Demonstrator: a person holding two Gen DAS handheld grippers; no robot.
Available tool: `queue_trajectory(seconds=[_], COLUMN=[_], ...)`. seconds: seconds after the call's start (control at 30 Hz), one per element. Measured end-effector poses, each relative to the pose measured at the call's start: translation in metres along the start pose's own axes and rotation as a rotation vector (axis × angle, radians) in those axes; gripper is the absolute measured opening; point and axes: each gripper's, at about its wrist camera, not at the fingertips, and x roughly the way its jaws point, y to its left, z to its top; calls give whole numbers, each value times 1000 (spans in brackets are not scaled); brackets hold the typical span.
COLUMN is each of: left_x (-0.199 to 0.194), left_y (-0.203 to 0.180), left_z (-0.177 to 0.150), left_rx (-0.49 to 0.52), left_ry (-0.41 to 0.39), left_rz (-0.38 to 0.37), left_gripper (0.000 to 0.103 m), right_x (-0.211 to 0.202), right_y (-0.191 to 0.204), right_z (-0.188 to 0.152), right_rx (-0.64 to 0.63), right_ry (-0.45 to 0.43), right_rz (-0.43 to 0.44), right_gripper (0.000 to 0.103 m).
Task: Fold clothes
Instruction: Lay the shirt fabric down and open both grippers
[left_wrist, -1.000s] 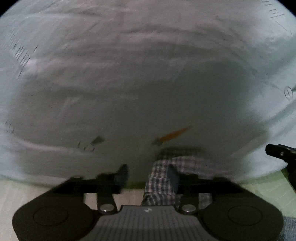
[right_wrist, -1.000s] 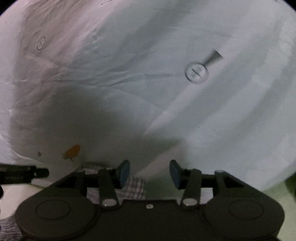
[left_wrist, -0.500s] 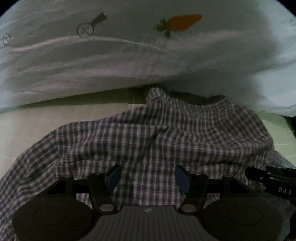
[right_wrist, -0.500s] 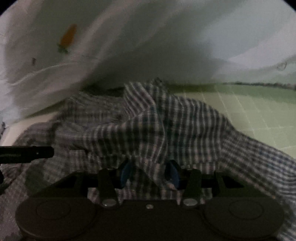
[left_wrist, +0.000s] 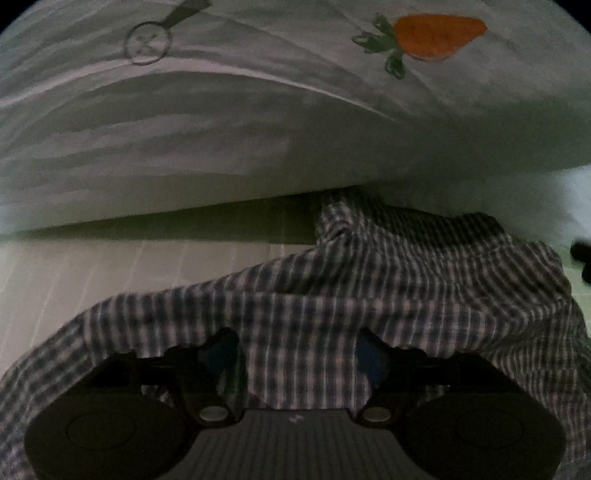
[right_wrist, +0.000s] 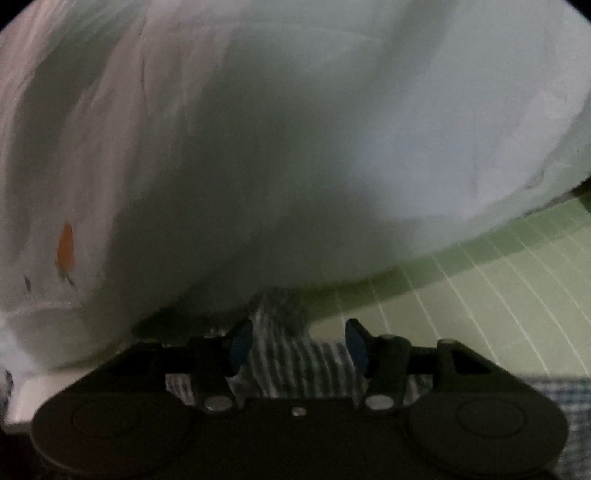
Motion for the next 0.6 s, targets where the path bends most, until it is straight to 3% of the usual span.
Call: queue_trajectory(seconds=[0.2,0.23,0.3,0.33,0.47,0.53,0.6], left_x=[4,4,4,4,2,-2,-7], left_y=[-13,-14,-14,-14,-10,-5,1], left_z=[0,-1,-2,-4,-5,-7,-9], left_rx=[50,57,68,72,75,52,24], left_ry=[-4,-6,-10,-12,-13,-14,-13], left_rz=[23,25,22,18,-11,-37,-58], left_gripper=[93,94,95,95,95,95,95], right_x=[75,88,107,113,118,122,132], right_y=[4,3,4,5,11,12,18], right_z=[14,15,17,19,44,60,66], right_rx=[59,85,84,70,48,48,-24], right_ry=[215,248,290,292,165,110,107], right_rz=[116,118,106,114,177,182,144], right_gripper=[60,55,30,8,6,6,6])
